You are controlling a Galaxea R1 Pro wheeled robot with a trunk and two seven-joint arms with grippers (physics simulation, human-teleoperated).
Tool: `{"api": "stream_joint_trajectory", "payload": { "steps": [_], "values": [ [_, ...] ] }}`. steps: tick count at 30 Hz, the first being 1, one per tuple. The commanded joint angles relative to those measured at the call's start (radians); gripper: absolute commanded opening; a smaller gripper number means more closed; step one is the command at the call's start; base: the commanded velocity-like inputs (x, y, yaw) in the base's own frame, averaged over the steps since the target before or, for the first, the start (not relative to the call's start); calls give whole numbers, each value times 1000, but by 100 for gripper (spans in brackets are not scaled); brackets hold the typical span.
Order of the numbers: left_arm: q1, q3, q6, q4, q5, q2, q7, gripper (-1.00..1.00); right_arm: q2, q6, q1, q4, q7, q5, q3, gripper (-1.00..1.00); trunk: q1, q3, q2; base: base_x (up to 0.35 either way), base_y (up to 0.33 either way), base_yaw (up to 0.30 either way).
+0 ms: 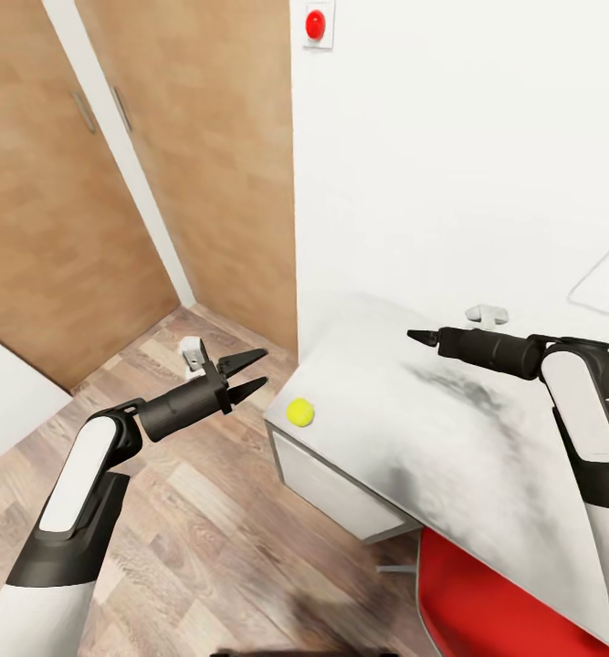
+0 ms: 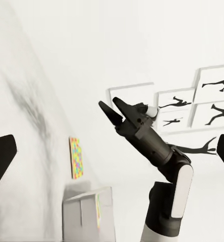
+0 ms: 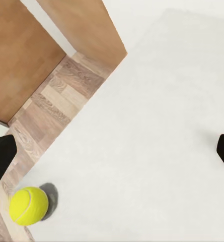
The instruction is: Put all the toys in the child's room - the three board games (two on the bed and one on the table), the two jigsaw puzzles on the table, and the tennis ball on the table - inside the toy box on the table in the child's room.
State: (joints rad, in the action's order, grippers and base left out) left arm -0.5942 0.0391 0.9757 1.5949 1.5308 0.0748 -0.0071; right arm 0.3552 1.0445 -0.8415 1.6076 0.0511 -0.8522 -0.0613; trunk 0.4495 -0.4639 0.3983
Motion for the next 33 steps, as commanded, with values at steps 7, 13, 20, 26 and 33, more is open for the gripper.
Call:
{"api": "stream_joint_trajectory", "payload": {
  "steps": [7, 13, 20, 26, 33],
  "values": [
    [-2, 3, 2, -2, 0, -1, 3, 100, 0, 3, -1, 3, 10, -4, -1, 100, 1, 1, 2, 0, 0, 161],
    [-2, 4, 1, -4, -1, -2, 4, 100, 1, 3, -1, 3, 11, -4, 0, 100, 1, 7, 2, 0, 0, 104],
    [-2, 3, 1, -4, -1, -1, 4, 100, -1, 3, -1, 2, 30, 2, -1, 100, 1, 10, 2, 0, 0, 33],
    [-2, 3, 1, -4, -1, 0, 4, 100, -14, 3, -8, 0, 114, 14, -11, 100, 1, 10, 2, 0, 0, 8],
    [-1, 1, 1, -4, -1, 2, 4, 100, -98, 3, -47, -15, 245, 23, -107, 100, 1, 11, 2, 0, 0, 2]
  ]
}}
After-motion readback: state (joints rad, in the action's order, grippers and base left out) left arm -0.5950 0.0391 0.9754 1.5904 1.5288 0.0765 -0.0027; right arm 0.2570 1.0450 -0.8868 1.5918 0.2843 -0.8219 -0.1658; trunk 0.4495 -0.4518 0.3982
